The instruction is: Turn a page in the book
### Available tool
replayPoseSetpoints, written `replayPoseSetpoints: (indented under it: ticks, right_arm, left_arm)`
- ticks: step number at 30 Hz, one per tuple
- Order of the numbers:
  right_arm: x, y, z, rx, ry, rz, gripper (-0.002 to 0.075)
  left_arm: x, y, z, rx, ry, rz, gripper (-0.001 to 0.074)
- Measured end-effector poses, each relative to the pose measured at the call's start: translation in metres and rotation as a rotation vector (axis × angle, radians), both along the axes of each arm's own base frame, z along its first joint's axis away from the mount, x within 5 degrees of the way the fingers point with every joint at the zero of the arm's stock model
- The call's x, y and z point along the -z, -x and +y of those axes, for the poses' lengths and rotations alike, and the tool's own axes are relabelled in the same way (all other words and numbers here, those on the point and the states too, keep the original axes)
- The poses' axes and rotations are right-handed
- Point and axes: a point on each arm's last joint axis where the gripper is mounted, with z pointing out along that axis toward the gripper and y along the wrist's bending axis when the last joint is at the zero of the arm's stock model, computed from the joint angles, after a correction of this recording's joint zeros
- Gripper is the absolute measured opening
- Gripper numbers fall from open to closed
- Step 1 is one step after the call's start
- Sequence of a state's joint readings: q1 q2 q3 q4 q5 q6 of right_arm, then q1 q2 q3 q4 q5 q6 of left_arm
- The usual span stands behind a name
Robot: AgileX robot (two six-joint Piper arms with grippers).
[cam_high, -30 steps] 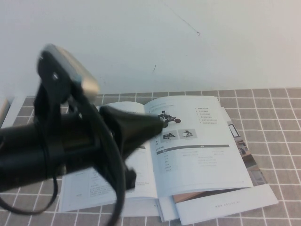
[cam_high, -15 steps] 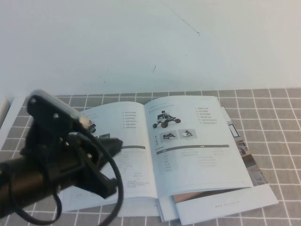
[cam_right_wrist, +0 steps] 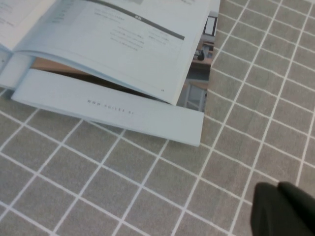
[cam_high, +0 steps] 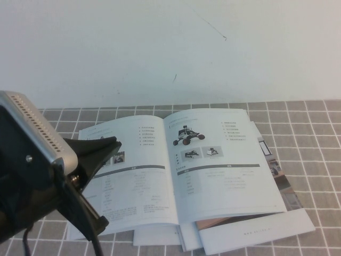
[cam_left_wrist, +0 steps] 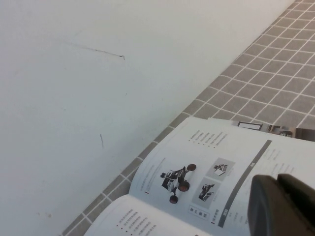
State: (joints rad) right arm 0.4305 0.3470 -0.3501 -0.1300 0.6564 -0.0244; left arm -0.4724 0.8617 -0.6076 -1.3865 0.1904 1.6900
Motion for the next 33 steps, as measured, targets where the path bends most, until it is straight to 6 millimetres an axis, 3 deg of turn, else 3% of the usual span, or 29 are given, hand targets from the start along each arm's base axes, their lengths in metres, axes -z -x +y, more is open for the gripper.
replayPoseSetpoints:
  ticks: [25, 28, 33]
  right_arm:
    - [0.0, 0.0, 0.0, 0.002, -0.006, 0.009, 0.0]
    - [0.001, 0.0, 0.0, 0.002, -0.005, 0.01, 0.0]
    - [0.001, 0.0, 0.0, 0.002, -0.005, 0.01, 0.0]
  left_arm:
    - [0.007, -0.008, 0.0, -0.037, -0.054, -0.007, -0.0004]
    - [0.007, -0.003, 0.012, -0.125, -0.044, -0.04, -0.0004]
    - [0.012, 0.027, 0.047, -0.304, 0.02, -0.127, -0.0004]
